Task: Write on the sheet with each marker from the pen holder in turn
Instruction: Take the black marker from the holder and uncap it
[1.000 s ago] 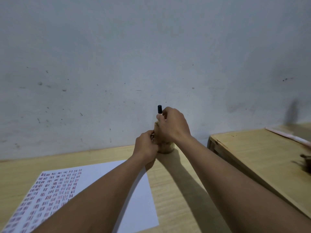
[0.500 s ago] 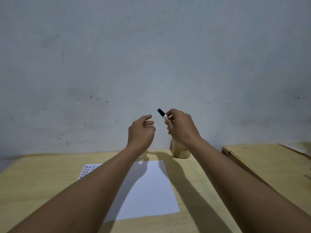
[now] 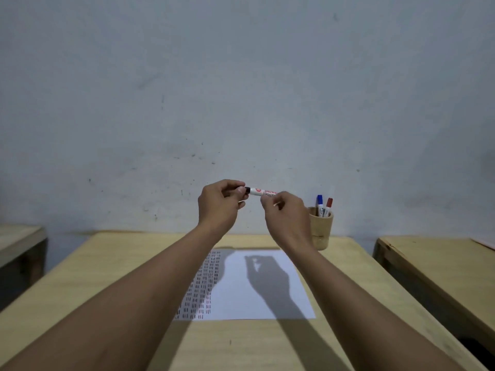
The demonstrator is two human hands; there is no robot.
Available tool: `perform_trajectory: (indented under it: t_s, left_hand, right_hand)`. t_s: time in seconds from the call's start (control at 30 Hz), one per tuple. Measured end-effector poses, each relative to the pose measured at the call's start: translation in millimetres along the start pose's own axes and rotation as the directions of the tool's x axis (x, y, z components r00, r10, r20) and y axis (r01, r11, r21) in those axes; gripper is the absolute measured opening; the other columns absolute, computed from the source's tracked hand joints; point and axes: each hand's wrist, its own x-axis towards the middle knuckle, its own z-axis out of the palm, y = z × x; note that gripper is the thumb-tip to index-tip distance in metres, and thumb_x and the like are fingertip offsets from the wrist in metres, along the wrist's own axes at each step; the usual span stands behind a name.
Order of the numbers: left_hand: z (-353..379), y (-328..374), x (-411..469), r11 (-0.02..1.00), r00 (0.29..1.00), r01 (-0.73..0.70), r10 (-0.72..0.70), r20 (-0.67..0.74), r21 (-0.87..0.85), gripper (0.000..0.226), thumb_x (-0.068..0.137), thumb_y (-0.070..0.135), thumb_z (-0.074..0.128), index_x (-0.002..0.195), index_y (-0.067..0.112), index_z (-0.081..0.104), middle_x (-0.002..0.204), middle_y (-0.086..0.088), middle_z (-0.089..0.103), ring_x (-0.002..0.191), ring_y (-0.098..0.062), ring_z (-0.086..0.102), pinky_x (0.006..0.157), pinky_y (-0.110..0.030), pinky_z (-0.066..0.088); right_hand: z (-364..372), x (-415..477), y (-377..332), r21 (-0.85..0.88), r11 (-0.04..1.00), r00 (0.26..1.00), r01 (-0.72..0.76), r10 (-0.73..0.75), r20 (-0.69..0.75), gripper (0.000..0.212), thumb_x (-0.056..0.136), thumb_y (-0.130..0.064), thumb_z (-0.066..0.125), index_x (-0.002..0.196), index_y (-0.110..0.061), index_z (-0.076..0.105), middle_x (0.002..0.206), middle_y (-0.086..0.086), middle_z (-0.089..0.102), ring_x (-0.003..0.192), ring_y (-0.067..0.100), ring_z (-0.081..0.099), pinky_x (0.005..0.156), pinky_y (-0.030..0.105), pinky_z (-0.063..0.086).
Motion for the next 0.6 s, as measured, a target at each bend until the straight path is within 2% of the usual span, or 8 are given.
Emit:
perform_trajectory:
  t_s: [0.03,0.1,0.17,0.23,0.3,0.4,0.53,0.6]
  left_hand:
    - [-5,1,-1,1.000,1.000,0.003,-0.003,0.015,-0.008,0.010,0.093,0.003,0.066,0.097,0.005,0.075,0.089,-0.014,0.076,0.087,-0.023,0.076,0.079,-0.034,0.062]
    - [-14,1,-3,1.000,0.998,0.004,-0.004,0.068,-0.001,0.010,0.094,0.004,0.065,0.095,0.008,0.075,0.089,-0.012,0.076,0.086,-0.021,0.076,0.080,-0.037,0.062]
    - [-24,0,-7,0.999,0.992,-0.001,-0.004,0.125,0.044,0.011,0.095,0.006,0.065,0.094,0.011,0.074,0.091,-0.012,0.076,0.087,-0.021,0.076,0.080,-0.038,0.062]
    - [-33,0,-10,0.995,0.988,-0.012,-0.004,0.156,0.102,0.011,0.096,0.009,0.064,0.093,0.012,0.074,0.092,-0.011,0.076,0.089,-0.022,0.075,0.080,-0.038,0.062]
    - [-41,-1,-12,0.989,0.989,-0.020,-0.002,0.149,0.144,0.012,0.096,0.011,0.063,0.091,0.011,0.074,0.090,-0.011,0.076,0.089,-0.022,0.075,0.078,-0.038,0.063]
    - [-53,-3,-13,0.983,0.994,-0.017,-0.003,0.107,0.185,0.014,0.097,0.013,0.062,0.092,0.007,0.074,0.090,-0.013,0.076,0.087,-0.024,0.076,0.076,-0.038,0.063]
    - [-70,-6,-12,0.972,0.999,0.009,-0.021,0.050,0.234,0.021,0.098,0.019,0.062,0.094,0.002,0.074,0.089,-0.015,0.076,0.085,-0.024,0.076,0.076,-0.041,0.064]
    - [-84,-11,-9,0.960,0.999,0.024,-0.032,0.024,0.280,0.017,0.096,0.020,0.064,0.089,0.007,0.073,0.086,-0.012,0.076,0.085,-0.023,0.076,0.076,-0.041,0.064]
  right_hand:
    - [5,-5,-4,0.159,0.971,0.983,-0.176,0.165,0.080,0.032,0.094,-0.046,0.061,0.084,-0.017,0.071,0.068,-0.005,0.058,0.066,0.018,0.055,0.059,0.034,0.050]
    - [13,-12,-12,0.463,0.733,0.865,-0.499,0.387,0.319,0.042,0.093,-0.051,0.065,0.096,-0.010,0.074,0.067,-0.003,0.055,0.057,0.013,0.049,0.049,0.027,0.046]
    - [21,-14,-17,0.650,0.458,0.792,-0.607,0.415,0.447,0.034,0.093,-0.043,0.070,0.099,-0.009,0.071,0.065,-0.003,0.053,0.047,0.009,0.044,0.042,0.019,0.041]
    - [30,-15,-20,0.723,0.334,0.785,-0.604,0.404,0.470,0.023,0.095,-0.032,0.070,0.088,-0.010,0.068,0.060,-0.003,0.054,0.040,0.006,0.046,0.043,0.014,0.041]
    - [38,-19,-25,0.759,0.303,0.802,-0.577,0.388,0.454,0.022,0.097,-0.023,0.069,0.081,-0.008,0.066,0.057,-0.002,0.058,0.039,0.005,0.052,0.048,0.013,0.045]
    - [51,-26,-30,0.814,0.244,0.831,-0.528,0.345,0.436,0.017,0.098,-0.011,0.066,0.084,-0.003,0.065,0.062,0.003,0.061,0.044,0.006,0.059,0.050,0.015,0.053]
    - [67,-31,-34,0.831,0.265,0.854,-0.488,0.340,0.393,0.016,0.099,-0.011,0.064,0.085,-0.003,0.064,0.063,0.004,0.060,0.047,0.007,0.059,0.050,0.016,0.054]
    - [70,-31,-31,0.816,0.315,0.858,-0.485,0.352,0.374,0.014,0.098,-0.012,0.065,0.086,-0.004,0.064,0.064,0.004,0.059,0.050,0.009,0.057,0.049,0.017,0.054]
